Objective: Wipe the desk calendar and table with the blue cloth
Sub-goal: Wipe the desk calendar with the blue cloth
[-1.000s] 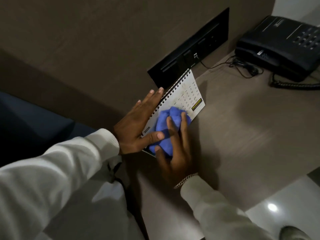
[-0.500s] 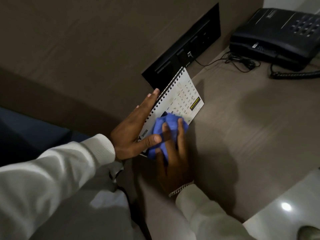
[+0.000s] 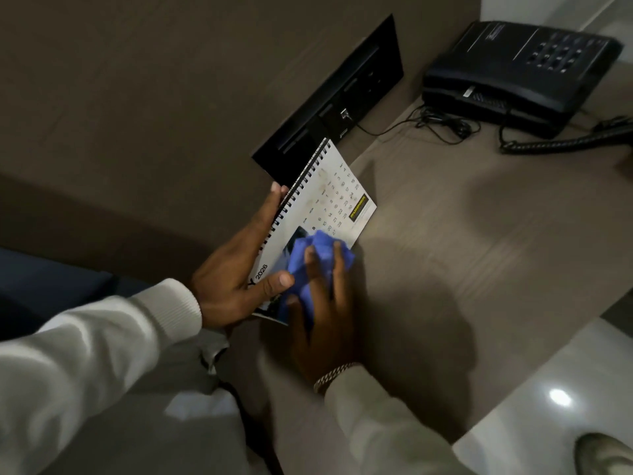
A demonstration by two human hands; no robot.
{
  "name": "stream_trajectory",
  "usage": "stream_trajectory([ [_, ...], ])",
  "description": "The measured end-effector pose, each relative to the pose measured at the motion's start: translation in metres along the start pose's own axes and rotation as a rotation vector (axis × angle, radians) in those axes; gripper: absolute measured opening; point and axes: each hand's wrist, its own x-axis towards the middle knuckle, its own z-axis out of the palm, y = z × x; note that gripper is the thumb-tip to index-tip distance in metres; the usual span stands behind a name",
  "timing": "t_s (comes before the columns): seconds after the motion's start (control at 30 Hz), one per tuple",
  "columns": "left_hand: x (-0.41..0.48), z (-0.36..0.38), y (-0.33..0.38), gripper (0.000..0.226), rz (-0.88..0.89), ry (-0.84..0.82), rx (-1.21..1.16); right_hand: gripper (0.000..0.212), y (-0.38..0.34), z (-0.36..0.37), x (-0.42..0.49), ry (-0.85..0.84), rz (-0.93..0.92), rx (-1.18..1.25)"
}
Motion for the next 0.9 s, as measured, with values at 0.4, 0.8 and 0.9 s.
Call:
stream_trajectory([
  [0.4, 0.002, -0.001, 0.001, 0.093, 0.039, 0.013, 0.055, 0.052, 0.008, -0.004, 0.034, 0.154, 0.114, 0.167],
  [0.8, 0.002, -0.004, 0.004, 0.099, -0.038, 0.014, 0.043, 0.05, -0.005, -0.014, 0.061, 0.08, -0.101, 0.277],
  [0.9, 0.001, -0.005, 0.002, 0.102, -0.06, -0.01, 0.005, 0.05, 0.009, -0.022, 0.083, 0.104, 0.082, 0.216],
])
